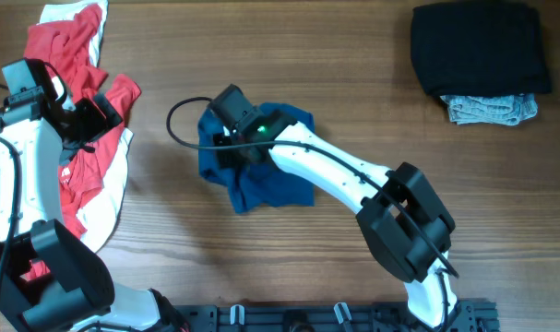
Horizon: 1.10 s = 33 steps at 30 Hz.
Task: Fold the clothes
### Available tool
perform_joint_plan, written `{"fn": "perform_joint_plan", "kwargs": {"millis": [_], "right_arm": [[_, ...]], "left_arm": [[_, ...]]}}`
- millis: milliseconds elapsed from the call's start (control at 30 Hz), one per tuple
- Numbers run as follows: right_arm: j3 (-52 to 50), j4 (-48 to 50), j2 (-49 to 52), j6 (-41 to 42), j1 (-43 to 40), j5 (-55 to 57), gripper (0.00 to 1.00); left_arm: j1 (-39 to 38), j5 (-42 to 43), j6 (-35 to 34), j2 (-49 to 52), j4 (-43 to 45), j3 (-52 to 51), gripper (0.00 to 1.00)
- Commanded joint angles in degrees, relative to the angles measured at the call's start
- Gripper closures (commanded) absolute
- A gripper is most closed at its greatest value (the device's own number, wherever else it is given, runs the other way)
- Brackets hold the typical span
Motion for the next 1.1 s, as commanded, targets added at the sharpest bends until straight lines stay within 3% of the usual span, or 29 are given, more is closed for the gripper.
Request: {"fn": "perform_joint_plan", "kwargs": {"millis": [0,167,233,333,433,500,600,733,1067], "right_arm": [[1.9,2.1,-1.7,-0.2,3.8,-3.8,0.96],[1.9,4.3,-1.7,1.0,9.4,-4.4,0.94],[1.9,4.4,-1.8,-0.4,10.4,-4.4,0.87],[1.9,3.7,-3.5,-0.4,9.5,-4.2,0.69],[1.9,1.4,-7.9,-0.5,6.5,-4.2,0.34],[1.9,-0.5,-10.7,-0.5,4.2,-4.1,0.26],[1.9,-5.9,-13.4,-1.8,-0.2,-2.3,0.20],[1.0,-14.8,-12.0,-8.3,-6.5,-0.9,0.20],[0.9,-23.1,0.4,-15.0,-8.4,-1.1,0.19]], "left_arm": [[0.4,0.5,-0.7,-0.9,0.3,1.0,0.00],[0.4,0.5,-0.7,-0.9,0.4,1.0,0.00],[0.4,0.5,-0.7,-0.9,0.4,1.0,0.00],[0.4,0.5,-0.7,-0.9,0.4,1.0,0.00],[0.4,0.5,-0.7,-0.9,0.4,1.0,0.00],[0.4,0.5,-0.7,-0.9,0.4,1.0,0.00],[0.4,0.5,-0.7,-0.8,0.4,1.0,0.00],[0.3,0.5,-0.7,-0.8,0.4,1.0,0.00],[0.3,0.5,-0.7,-0.7,0.6,1.0,0.00]]}}
